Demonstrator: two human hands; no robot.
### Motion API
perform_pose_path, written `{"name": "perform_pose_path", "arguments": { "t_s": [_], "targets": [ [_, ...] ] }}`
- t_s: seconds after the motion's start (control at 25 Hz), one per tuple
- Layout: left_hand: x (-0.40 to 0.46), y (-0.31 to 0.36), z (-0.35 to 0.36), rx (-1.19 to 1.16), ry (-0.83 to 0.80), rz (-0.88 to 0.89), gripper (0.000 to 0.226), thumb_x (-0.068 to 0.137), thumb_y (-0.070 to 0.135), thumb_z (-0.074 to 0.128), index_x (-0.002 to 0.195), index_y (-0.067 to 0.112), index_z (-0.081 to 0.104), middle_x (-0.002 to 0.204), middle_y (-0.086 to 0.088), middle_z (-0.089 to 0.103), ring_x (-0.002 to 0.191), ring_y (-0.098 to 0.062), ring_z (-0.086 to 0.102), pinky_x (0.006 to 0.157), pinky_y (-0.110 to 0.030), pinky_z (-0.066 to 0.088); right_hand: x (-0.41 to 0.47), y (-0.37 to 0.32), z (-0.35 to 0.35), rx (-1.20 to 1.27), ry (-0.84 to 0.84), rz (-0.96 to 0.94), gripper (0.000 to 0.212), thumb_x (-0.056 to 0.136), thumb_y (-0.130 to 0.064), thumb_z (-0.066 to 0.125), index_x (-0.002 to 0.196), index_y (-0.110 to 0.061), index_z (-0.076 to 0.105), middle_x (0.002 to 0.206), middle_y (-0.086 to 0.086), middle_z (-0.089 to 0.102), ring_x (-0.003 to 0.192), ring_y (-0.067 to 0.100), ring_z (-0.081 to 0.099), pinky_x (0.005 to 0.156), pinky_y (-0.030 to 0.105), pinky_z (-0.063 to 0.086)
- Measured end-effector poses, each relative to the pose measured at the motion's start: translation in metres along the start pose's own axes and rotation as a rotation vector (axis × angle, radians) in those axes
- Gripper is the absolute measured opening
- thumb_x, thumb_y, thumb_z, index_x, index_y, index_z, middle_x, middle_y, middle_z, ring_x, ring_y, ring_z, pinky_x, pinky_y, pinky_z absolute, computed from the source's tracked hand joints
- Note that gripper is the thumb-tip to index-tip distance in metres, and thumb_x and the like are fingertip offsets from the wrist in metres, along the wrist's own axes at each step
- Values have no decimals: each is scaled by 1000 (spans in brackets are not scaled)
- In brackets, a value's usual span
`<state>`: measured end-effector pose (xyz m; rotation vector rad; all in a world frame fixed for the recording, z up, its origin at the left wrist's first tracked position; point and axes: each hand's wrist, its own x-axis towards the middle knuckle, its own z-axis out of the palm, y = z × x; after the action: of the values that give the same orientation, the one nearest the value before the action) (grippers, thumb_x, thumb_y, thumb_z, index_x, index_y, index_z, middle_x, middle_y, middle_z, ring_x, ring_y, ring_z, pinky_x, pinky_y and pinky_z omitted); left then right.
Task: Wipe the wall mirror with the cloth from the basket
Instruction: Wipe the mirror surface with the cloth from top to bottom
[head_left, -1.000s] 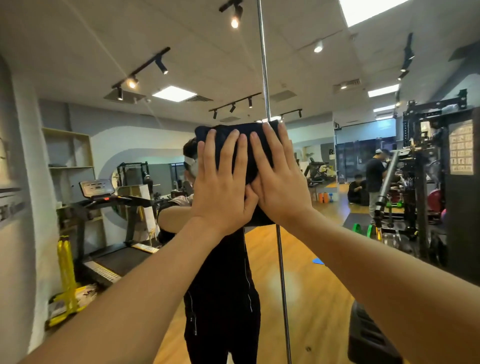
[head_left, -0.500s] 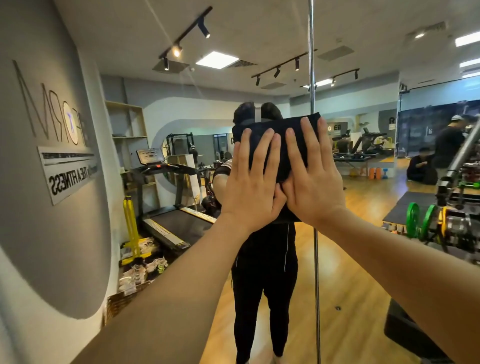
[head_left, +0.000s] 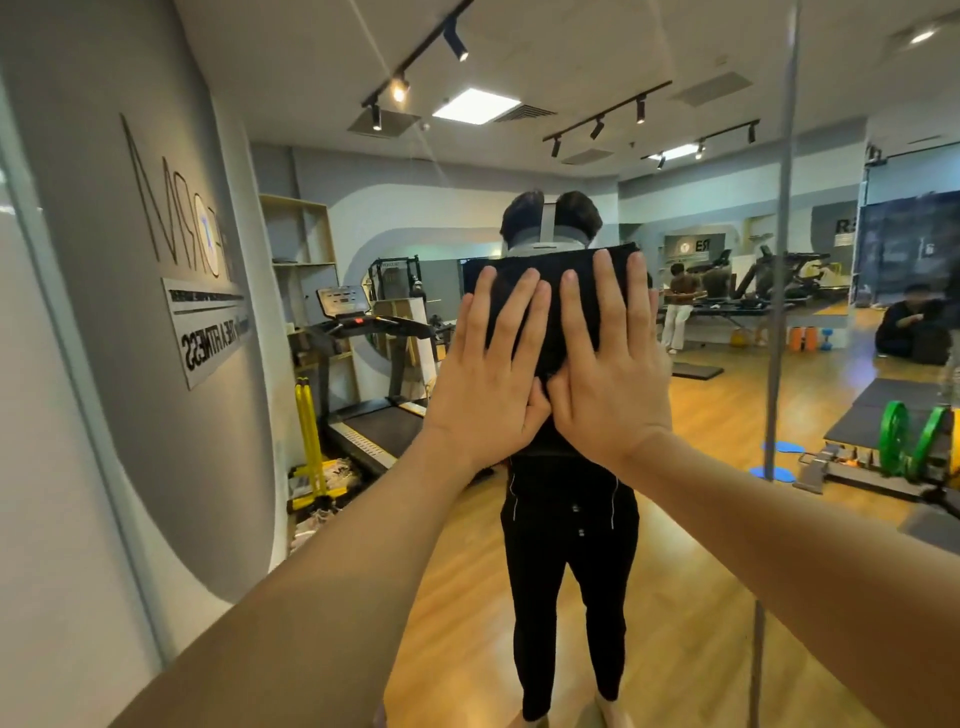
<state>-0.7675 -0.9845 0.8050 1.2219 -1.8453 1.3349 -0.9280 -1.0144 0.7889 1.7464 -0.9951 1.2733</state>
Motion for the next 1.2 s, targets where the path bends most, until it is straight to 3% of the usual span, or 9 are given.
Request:
{"name": "perform_pose_path", "arguments": {
  "t_s": [0.16,0.32,0.52,0.72,0.96,1.2],
  "targets": [
    [-21,-44,3,-10,-21,36,86,93,38,45,163,5,8,171,-17,8,156,-45,-2,129,-54,2,8,-40,13,0,10,-19,72,102,-39,37,162,-4,22,168,28,12,155,48,4,126,61,13],
    [-37,-75,3,-18,-14,40,85,93,38,43,163,5,7,171,-17,7,156,-45,-1,128,-50,-4,17,-72,22,-12,11,-16,71,102,-40,34,162,-4,23,167,28,12,156,48,2,128,59,7],
    [-55,-110,2,2,-44,69,85,94,39,41,162,4,4,171,-18,6,156,-45,-3,129,-54,2,20,-112,34,24,27,38,72,99,-38,39,161,-4,26,167,28,15,155,50,6,124,64,15],
    [-80,-144,5,-6,-15,31,84,94,37,43,163,3,7,170,-18,7,156,-45,-1,128,-57,9,28,-149,42,42,-46,-20,75,98,-39,38,163,-5,20,169,26,8,157,46,-2,128,58,2],
    [-109,-186,6,-16,-13,6,83,95,37,44,162,3,9,169,-18,7,156,-46,2,126,-61,15,34,-195,59,53,-68,-49,77,98,-41,39,164,-6,17,170,25,6,157,45,-3,127,61,6],
    [-133,-231,6,-8,-32,32,83,97,39,45,162,3,8,169,-19,9,156,-46,1,124,-63,19,40,-242,74,47,-65,-32,79,97,-43,41,164,-10,17,170,25,5,156,47,-4,128,58,-2]
  ]
}}
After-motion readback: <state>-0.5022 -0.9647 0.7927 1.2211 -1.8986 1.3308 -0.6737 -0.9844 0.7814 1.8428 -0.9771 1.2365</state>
